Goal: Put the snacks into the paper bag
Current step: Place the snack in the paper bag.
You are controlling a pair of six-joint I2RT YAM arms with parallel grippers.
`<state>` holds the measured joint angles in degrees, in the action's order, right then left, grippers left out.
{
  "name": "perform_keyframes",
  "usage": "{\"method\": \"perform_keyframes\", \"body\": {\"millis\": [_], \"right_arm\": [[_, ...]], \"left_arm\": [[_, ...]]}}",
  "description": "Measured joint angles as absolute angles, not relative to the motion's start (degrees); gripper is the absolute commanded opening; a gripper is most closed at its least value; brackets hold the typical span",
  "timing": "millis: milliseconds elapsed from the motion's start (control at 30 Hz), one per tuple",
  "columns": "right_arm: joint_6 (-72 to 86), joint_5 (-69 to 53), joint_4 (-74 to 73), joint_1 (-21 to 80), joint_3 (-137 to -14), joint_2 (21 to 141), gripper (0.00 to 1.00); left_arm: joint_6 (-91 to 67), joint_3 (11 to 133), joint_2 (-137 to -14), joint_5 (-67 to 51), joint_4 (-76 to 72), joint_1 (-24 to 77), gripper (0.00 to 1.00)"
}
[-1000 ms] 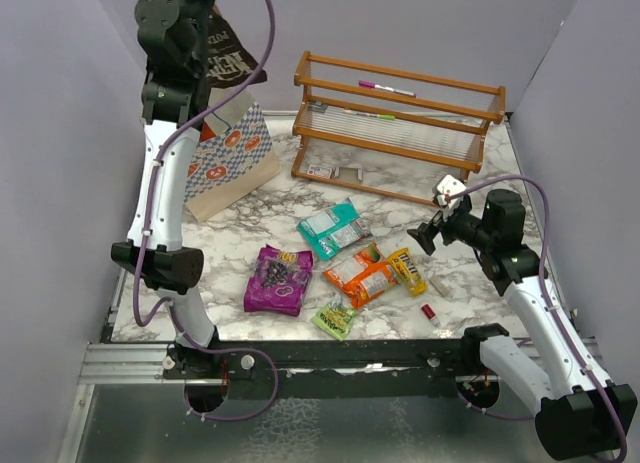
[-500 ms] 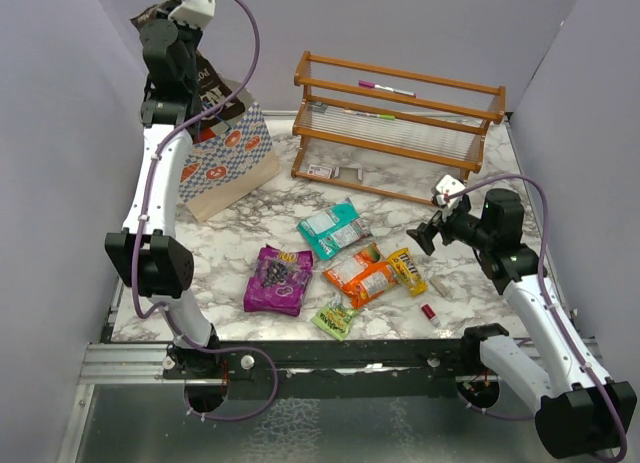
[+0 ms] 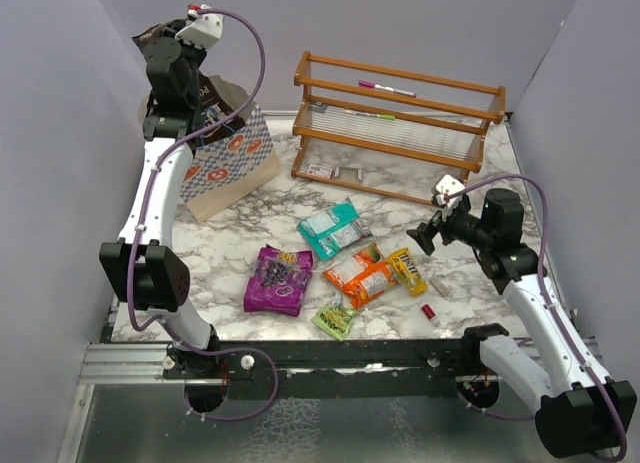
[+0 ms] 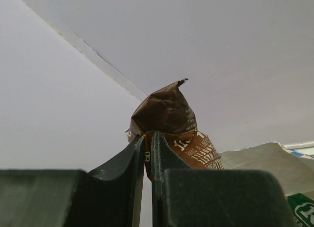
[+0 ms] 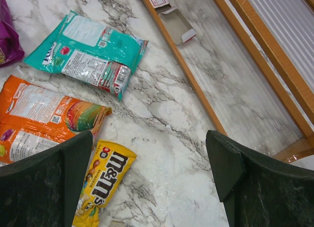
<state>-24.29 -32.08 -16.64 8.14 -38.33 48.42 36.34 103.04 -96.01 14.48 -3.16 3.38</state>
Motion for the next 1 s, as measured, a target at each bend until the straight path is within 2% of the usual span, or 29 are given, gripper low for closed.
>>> {"method": "perform_keyframes", "body": {"millis": [433, 733, 1000], "right_arm": [[-24.3, -32.1, -16.7, 8.1, -38.3, 48.4, 0.99], [-24.4, -32.4, -16.7, 8.1, -38.3, 48.3, 0.99], [-24.8, -32.7, -17.0, 8.1, -38.3, 48.3, 0.99]], "left_arm": [[41.3, 103.9, -95.8, 16.6, -4.4, 3.4, 0.00], [42.2, 112.8, -99.4, 16.6, 2.4, 3.1, 0.00], [42.2, 109.7, -99.5, 16.5, 6.5, 3.1, 0.00]]}}
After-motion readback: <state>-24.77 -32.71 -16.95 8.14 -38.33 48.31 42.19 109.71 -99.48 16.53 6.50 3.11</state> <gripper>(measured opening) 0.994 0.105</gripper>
